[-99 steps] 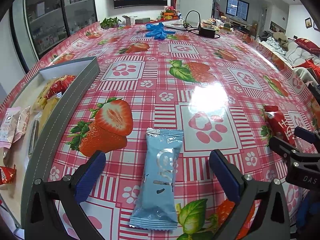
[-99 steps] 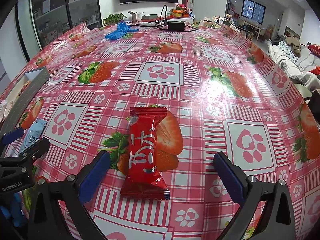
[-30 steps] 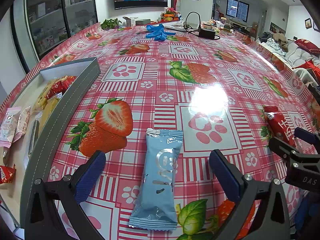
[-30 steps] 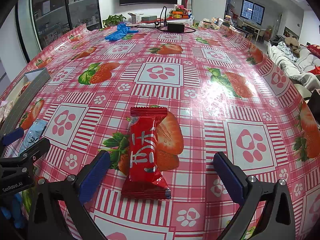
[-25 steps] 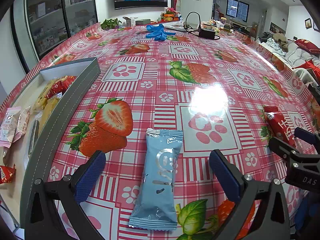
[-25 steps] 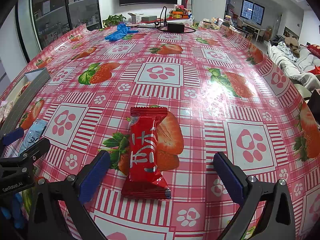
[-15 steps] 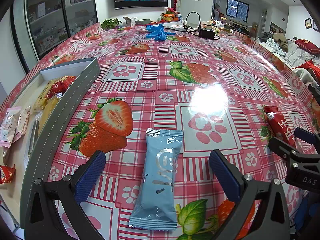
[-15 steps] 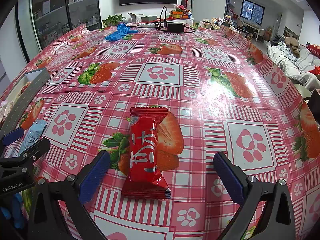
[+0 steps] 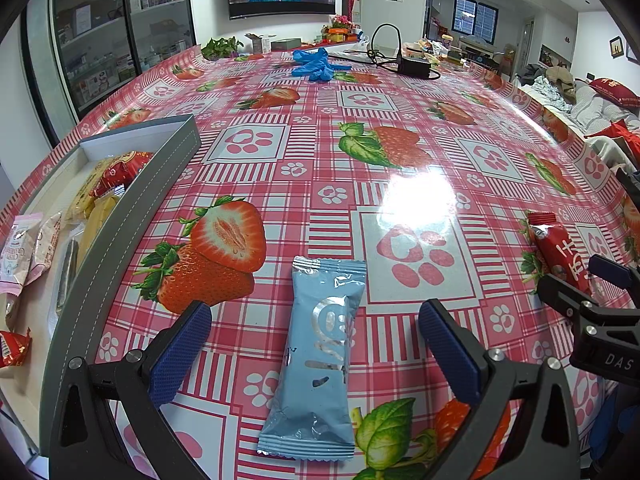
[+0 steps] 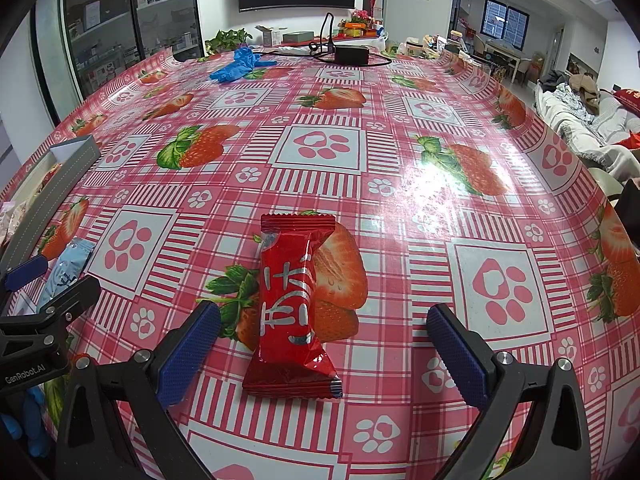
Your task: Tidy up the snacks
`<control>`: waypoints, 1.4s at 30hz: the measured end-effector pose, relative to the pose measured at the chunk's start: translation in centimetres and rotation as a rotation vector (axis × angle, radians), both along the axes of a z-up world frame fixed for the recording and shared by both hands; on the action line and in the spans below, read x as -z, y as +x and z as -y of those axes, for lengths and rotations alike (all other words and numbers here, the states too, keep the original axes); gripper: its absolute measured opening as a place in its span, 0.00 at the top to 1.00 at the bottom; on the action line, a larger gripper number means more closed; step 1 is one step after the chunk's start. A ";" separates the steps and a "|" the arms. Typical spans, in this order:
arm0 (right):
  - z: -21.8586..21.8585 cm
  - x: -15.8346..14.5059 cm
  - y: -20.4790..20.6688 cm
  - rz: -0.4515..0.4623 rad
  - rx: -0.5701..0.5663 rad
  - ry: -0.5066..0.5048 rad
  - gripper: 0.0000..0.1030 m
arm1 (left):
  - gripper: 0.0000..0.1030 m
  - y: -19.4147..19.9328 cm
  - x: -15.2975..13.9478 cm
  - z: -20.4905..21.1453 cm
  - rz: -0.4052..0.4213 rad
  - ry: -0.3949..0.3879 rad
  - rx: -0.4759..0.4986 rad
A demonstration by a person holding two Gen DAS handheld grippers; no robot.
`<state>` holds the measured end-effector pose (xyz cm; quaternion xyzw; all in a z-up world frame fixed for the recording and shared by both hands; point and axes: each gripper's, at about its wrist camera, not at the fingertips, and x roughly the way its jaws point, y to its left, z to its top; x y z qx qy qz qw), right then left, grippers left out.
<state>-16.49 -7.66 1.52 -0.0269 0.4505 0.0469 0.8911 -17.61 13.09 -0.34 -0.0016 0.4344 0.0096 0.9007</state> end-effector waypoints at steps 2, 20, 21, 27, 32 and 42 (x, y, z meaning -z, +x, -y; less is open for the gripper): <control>0.0 0.0 0.0 0.000 0.000 0.000 0.00 | 0.00 0.0 0.0 0.0 0.000 0.000 0.000; 0.0 0.0 0.0 0.001 0.000 0.000 0.00 | 0.00 0.0 0.0 0.0 0.000 0.000 0.000; 0.0 0.0 0.0 0.001 0.000 0.000 0.00 | 0.00 -0.1 0.0 0.0 0.000 0.000 0.000; 0.0 0.0 0.0 0.001 0.000 0.000 0.00 | 0.00 -0.1 0.0 0.0 0.001 0.000 0.000; 0.0 0.0 -0.1 0.001 -0.001 0.000 0.00 | 0.00 -0.1 0.1 0.0 0.001 0.000 0.000; 0.0 0.0 -0.1 0.001 -0.001 0.000 0.00 | 0.00 0.0 -0.2 0.0 -0.011 -0.001 0.008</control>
